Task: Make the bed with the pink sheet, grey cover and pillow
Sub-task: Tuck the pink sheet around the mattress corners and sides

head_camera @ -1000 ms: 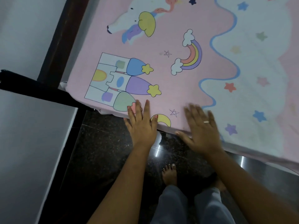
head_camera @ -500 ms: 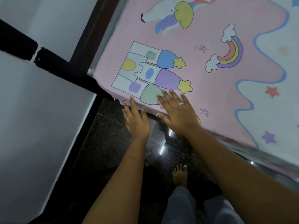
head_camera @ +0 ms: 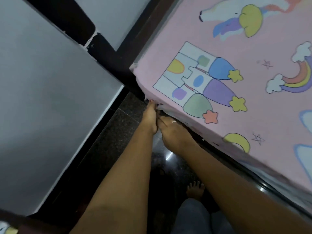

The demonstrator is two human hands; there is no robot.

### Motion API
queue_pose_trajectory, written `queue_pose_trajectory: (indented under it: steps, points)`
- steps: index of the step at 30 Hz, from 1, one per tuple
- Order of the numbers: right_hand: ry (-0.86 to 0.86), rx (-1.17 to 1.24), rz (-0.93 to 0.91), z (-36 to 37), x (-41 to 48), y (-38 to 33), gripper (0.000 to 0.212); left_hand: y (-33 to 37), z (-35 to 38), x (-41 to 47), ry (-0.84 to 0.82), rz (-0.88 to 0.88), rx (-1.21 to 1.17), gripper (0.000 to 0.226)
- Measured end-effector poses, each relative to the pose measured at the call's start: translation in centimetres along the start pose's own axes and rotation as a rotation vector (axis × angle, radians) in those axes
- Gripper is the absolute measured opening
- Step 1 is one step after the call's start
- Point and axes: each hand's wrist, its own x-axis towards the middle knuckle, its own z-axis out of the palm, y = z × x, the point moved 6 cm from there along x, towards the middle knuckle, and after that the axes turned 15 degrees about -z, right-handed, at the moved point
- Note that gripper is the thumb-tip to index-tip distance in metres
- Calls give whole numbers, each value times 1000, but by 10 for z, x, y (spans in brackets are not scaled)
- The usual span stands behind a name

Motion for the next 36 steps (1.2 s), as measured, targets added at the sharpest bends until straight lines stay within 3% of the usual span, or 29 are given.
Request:
queue_pose_trajectory:
  steps: [6, 9, 11, 15, 17, 20, 23, 25, 28, 33, 36]
  points:
    - [-246, 11, 275, 26, 31, 62, 76, -1, 19, 55, -107, -134, -185, 73]
    - [-293, 75, 340, 43, 36, 84, 67, -16, 26, 79, -133, -172, -232, 79]
    - [-322, 126, 420, 64, 29, 97, 64, -34, 25, 85, -164, -225, -169, 74]
    - [-549, 153, 621, 85, -12, 109, 76, -74, 16, 71, -123, -375, 216, 48]
    - [-643, 106, 548, 73, -17, 92, 63, -74, 12, 60, -11, -299, 158, 33]
    - [-340, 125, 297, 16, 13, 40, 35, -42, -4, 38, 176, 49, -219, 26]
    - [136, -26, 139, -72, 41, 2, 30, 0, -10, 4, 147, 363, -370, 34]
    - [280, -153, 83, -107, 54, 2, 41, 25, -5, -25, 282, 624, -118, 38]
    - [243, -191, 203, -118, 58, 45, 49, 44, 43, -65, 510, 975, 543, 38]
    - [189, -278, 410, -106, -13, 105, 53, 23, 106, -51, 533, 955, 1282, 46]
    - [163, -334, 498, -104, -81, 125, 57, -6, 127, -49, 562, 948, 1443, 53]
